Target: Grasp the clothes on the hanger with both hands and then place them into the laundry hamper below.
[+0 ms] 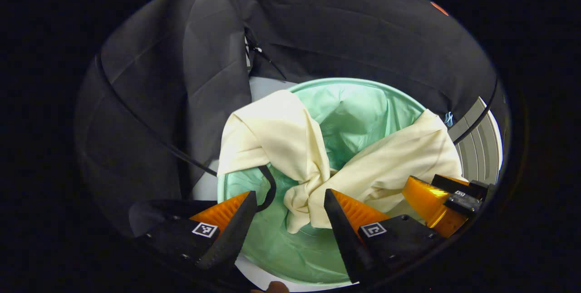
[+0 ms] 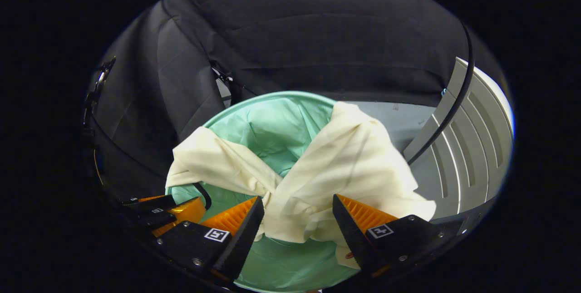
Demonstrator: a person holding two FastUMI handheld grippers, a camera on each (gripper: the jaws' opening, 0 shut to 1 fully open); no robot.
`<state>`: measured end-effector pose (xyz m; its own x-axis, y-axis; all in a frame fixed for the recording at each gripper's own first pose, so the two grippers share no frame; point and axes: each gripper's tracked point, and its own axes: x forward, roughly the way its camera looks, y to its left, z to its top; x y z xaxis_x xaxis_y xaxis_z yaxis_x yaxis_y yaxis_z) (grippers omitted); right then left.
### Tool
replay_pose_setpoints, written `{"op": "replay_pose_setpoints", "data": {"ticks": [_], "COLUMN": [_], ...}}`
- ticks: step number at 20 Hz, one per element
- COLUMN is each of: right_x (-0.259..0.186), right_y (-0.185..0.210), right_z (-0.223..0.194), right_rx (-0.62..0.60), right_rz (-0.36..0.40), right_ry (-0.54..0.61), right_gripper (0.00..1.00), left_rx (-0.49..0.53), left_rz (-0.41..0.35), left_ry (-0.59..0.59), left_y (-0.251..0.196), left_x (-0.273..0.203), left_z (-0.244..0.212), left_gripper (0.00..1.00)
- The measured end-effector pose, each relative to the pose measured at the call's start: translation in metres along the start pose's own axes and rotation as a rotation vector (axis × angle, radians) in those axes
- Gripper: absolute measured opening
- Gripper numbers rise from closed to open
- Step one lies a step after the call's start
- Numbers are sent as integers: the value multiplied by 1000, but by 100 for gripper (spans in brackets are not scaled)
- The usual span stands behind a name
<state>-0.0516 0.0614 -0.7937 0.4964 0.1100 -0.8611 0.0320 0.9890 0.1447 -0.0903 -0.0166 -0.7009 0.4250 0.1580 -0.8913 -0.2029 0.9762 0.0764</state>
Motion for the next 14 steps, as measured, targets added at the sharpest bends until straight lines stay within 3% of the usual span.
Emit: {"op": "replay_pose_setpoints", "data": {"ticks": [9, 14], "right_x": [-54, -121], "right_y": [7, 20], "right_z": [66, 131], "right_rx": [-37, -1], "right_rz": [4, 29], "right_ry": [-112, -278], "right_gripper": [94, 94], "left_rx": [41, 59], "left_rz": [-22, -51], "left_ry": [-170, -312], "left_y": [-12, -21], "left_x": [-71, -122], "left_z": [61, 121], "left_gripper": [100, 99]}}
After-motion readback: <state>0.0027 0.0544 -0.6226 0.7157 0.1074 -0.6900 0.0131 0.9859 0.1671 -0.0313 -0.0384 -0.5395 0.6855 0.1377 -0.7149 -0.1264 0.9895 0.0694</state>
